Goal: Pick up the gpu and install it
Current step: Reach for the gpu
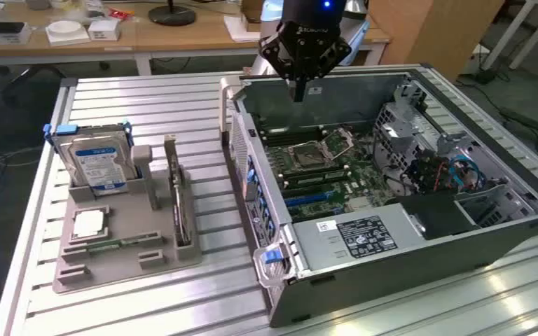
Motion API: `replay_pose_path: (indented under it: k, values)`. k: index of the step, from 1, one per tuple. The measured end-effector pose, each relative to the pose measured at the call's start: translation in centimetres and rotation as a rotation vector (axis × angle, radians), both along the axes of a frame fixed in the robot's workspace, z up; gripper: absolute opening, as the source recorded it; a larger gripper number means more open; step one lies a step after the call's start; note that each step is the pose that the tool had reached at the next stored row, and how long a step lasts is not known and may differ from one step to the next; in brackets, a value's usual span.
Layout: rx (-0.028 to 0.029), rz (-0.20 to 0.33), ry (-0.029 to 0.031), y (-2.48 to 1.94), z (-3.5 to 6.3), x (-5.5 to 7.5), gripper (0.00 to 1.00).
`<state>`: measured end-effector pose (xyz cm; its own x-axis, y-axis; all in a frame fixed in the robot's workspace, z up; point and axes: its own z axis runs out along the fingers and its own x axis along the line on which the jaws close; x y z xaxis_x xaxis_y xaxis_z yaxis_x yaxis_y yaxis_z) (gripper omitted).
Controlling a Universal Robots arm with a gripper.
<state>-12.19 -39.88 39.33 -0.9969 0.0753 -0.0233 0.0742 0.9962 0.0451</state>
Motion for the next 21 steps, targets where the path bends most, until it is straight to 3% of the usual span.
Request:
replay_pose_path:
  k: [21]
  values:
    - [0.0000,0.000,0.0000,0.00,0.00,-0.83,0.10]
